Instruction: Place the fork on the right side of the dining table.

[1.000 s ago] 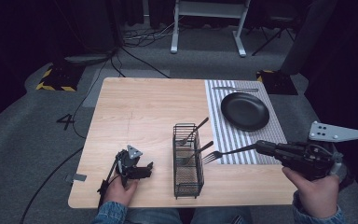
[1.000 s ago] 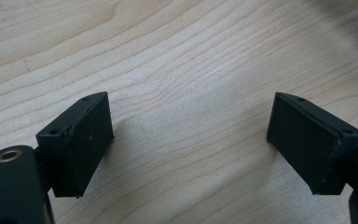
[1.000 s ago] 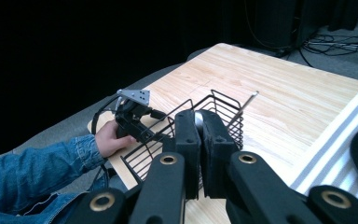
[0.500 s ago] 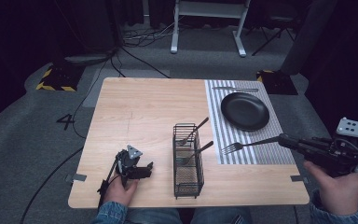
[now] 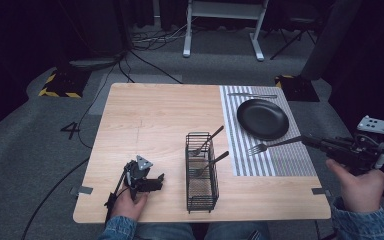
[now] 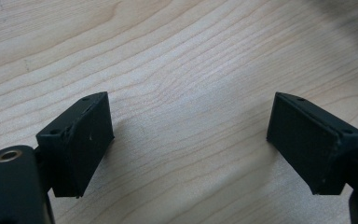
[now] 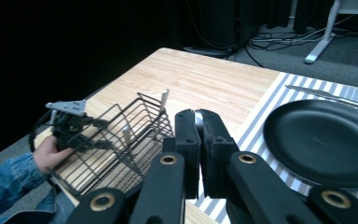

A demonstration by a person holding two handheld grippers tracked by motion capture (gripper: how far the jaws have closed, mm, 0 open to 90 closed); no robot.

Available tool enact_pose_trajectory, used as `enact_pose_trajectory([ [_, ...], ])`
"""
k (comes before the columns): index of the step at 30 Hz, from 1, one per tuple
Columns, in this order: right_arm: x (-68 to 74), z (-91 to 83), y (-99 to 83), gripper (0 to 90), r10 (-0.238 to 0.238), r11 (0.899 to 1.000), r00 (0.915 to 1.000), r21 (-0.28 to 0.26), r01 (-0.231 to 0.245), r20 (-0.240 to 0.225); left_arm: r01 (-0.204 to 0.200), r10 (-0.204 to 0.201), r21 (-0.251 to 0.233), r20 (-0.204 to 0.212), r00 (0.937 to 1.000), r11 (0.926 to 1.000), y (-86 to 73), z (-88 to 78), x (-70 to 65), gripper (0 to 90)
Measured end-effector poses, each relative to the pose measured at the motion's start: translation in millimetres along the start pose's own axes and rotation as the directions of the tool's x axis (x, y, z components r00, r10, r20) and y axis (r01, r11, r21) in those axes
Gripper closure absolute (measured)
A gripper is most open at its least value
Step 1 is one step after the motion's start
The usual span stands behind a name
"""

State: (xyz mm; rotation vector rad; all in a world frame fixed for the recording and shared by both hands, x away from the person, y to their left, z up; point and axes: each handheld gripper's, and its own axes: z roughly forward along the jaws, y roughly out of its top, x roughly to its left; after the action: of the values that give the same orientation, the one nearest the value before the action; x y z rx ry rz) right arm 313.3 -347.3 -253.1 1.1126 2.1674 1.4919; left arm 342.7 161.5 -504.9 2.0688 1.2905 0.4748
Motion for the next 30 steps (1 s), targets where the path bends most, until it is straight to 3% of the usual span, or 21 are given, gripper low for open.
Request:
enact_pose_trajectory([
  [6, -12.4, 9.3, -1.0, 86.9, 0.01, 1.0, 0.9998, 0.006, -0.01, 0.016, 0.001, -0.001, -0.001, 0.0, 1.0, 1.0, 0.0, 0.1, 0.0, 14.4],
  [16, -40.3, 40.8, -6.5, 86.9, 0.025, 0.999, 0.9972, 0.04, -0.028, 0.07, 0.0, 0.0, 0.0, 0.0, 1.0, 1.0, 0.0, 0.0, 0.0, 14.4],
  [30, -74.1, 73.4, -21.2, 86.9, 0.081, 0.994, 0.9922, 0.066, -0.088, 0.095, 0.0, 0.0, 0.0, 0.0, 1.0, 1.0, -0.1, 0.0, 0.0, 14.4],
])
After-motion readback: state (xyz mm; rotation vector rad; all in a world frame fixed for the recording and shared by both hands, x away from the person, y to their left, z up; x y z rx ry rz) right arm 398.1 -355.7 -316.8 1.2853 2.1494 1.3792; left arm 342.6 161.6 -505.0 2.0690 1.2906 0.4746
